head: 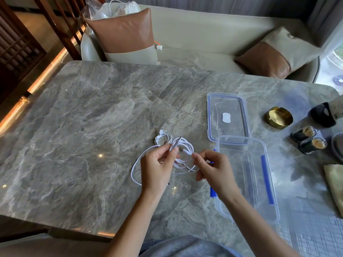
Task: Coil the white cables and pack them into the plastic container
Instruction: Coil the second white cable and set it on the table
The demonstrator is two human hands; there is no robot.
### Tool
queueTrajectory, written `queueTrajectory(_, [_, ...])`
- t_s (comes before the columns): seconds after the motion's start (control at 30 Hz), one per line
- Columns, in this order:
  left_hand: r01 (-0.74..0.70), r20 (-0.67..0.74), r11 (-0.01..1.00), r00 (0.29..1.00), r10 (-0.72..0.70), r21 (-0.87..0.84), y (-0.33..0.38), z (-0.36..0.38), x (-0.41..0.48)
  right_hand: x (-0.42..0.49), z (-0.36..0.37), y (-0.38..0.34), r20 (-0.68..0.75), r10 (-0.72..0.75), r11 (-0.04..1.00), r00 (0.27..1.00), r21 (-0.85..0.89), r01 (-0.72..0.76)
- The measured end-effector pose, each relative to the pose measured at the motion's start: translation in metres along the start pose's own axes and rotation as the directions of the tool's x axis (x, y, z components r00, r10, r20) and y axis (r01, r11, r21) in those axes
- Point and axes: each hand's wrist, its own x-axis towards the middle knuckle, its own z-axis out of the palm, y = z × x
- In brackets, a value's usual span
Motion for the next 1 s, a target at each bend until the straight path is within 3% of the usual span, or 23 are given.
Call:
queueTrajectory(0.13, [-0.068, 0.11, 0.992, 0.992, 0.057, 0.103, -0.004, -0.001, 0.001, -0.002, 0.01, 0.009, -0.042, -0.001, 0.999, 0.999, 0.044, 0.003])
queueTrajectory(0.27, [0.101, 0.303, 0.995, 0.949, -0.091, -0.018, -0.007, -0.005, 0.007, -0.001, 0.008, 0.015, -0.012, 0.1, 0.993, 0.995, 0.064, -0.099])
queueTrajectory(0.37, [0.225, 0.428, 0.973, 0.886, -0.179, -0.058, -0.01, -0.01, 0.013, 0.003, 0.001, 0.018, 0.221, 0.124, 0.987, 0.967, 0.076, -0.144])
queueTrajectory(0.47, [0.303, 0.524, 0.95, 0.822, -0.222, -0.073, -0.008, -0.016, 0.018, 0.007, -0.007, 0.019, 0.432, 0.174, 0.943, 0.885, 0.187, -0.277])
queueTrajectory(0.6, [0.309, 0.53, 0.948, 0.818, -0.223, -0.077, -0.007, -0.018, 0.025, 0.009, -0.006, 0.022, 0.531, 0.318, 0.782, 0.785, 0.322, -0.534])
queueTrajectory(0.7, [0.274, 0.467, 0.959, 0.858, -0.213, -0.066, -0.01, -0.017, 0.029, 0.018, -0.003, 0.024, 0.49, 0.425, 0.605, 0.761, 0.472, -0.641])
queueTrajectory(0.83, [0.286, 0.353, 0.951, 0.907, -0.229, -0.117, -0.017, -0.012, 0.028, 0.033, 0.003, 0.021, 0.431, 0.481, 0.448, 0.764, 0.628, -0.636])
queueTrajectory(1.0, [0.351, 0.366, 0.932, 0.883, -0.295, -0.094, -0.025, -0.007, 0.029, 0.053, 0.009, 0.021, 0.347, 0.547, 0.268, 0.762, 0.789, -0.552])
